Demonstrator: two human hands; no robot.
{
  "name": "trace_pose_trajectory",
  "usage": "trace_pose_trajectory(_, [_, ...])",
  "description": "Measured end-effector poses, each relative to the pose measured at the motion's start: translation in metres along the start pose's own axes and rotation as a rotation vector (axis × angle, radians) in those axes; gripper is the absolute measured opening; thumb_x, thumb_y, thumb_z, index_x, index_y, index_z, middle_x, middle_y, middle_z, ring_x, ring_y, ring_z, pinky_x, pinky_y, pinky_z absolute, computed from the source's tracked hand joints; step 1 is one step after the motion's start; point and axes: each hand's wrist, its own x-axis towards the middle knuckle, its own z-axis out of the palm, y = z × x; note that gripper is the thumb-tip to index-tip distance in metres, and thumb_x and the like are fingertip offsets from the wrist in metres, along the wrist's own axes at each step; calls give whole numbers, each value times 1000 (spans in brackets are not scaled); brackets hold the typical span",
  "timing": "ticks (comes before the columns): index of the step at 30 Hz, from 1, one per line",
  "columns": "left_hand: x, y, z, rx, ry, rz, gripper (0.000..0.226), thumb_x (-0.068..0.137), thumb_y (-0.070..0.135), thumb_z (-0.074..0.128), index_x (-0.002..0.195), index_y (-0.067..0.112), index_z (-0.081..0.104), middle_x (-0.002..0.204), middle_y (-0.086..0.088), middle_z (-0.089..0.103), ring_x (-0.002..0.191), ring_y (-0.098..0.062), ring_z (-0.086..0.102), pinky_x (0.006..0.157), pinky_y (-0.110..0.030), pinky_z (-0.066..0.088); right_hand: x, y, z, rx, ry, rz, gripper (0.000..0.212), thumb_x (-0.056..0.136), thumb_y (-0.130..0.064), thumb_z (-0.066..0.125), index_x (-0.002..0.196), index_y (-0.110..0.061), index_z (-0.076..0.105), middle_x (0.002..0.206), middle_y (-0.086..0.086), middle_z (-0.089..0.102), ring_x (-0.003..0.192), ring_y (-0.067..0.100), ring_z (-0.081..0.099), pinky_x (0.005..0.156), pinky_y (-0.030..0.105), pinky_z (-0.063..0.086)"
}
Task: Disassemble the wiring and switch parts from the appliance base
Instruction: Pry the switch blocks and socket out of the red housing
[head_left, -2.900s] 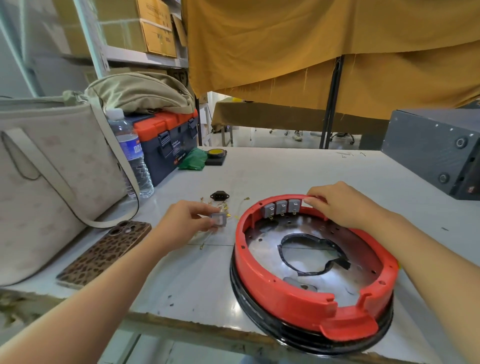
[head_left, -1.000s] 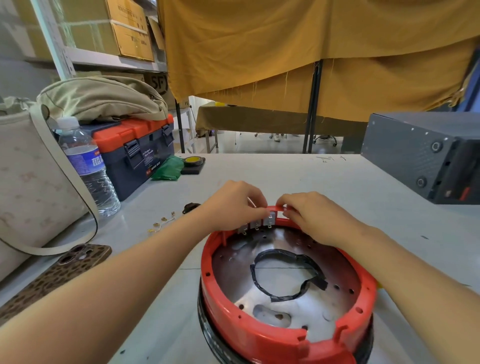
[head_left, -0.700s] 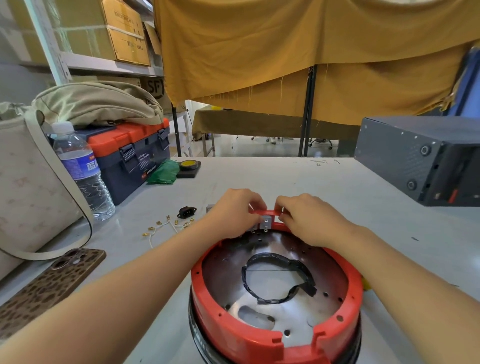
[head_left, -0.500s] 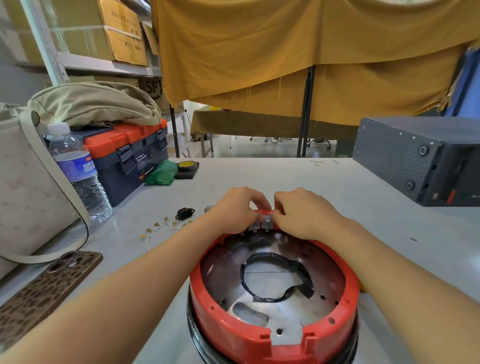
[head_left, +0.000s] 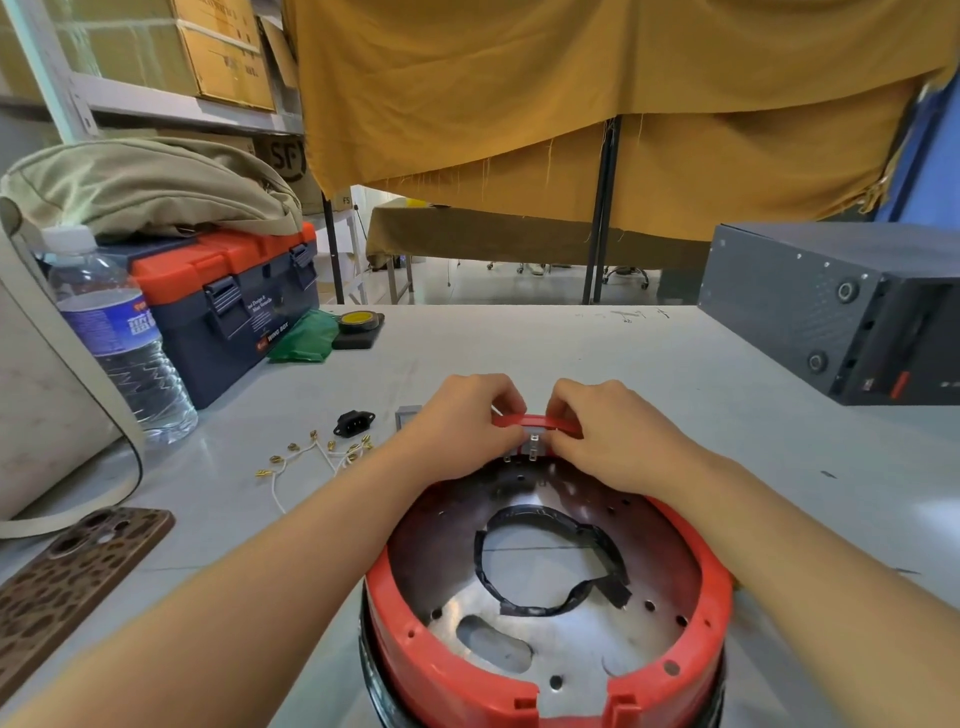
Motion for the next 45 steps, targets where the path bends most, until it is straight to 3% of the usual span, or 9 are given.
trace_pose_trajectory(4, [-1, -1, 2, 6, 22, -3, 12, 82, 17, 66, 93, 14, 63, 75, 13, 57, 65, -2, 53, 53, -6, 38, 0, 1, 1, 1, 24, 12, 22, 89, -32, 57, 105, -17, 58, 97, 9, 60, 88, 28, 57, 77, 42, 50])
trace_pose_trajectory(13, [-1, 2, 6, 78, 28, -1, 17, 80, 25, 68, 89, 16, 57, 81, 4, 58, 66, -6, 49, 56, -18, 39, -2, -1, 2, -55, 37, 7, 23, 90, -35, 57, 103, -16, 57, 93, 9, 58, 85, 30, 57, 74, 41, 50])
trace_pose_trajectory(27, [-3, 5, 5, 113, 31, 42, 13, 83, 20, 66, 89, 13, 57, 91, -5, 64, 82, -20, 58, 73, -34, 49, -1, 0, 2, -61, 32, -8, 21, 91, -34, 57, 98, -15, 53, 84, 6, 51, 82, 30, 56, 67, 36, 46])
trace_pose_trajectory(35, [-3, 4, 7, 135, 30, 81, 12, 85, 18, 63, 84, 16, 51, 82, -3, 61, 77, -21, 55, 67, -31, 45, 0, -1, 2, -38, 21, -1, 20, 91, -32, 56, 99, -13, 56, 91, 10, 58, 83, 31, 57, 72, 42, 50])
trace_pose_trajectory(45, [0, 4, 9, 162, 19, 80, 11, 86, 16, 57, 85, 17, 46, 81, -5, 60, 77, -23, 55, 65, -31, 42, 4, -2, 4, -51, -7, -8, 14, 95, -28, 51, 94, -14, 49, 86, 6, 50, 81, 30, 54, 64, 35, 42])
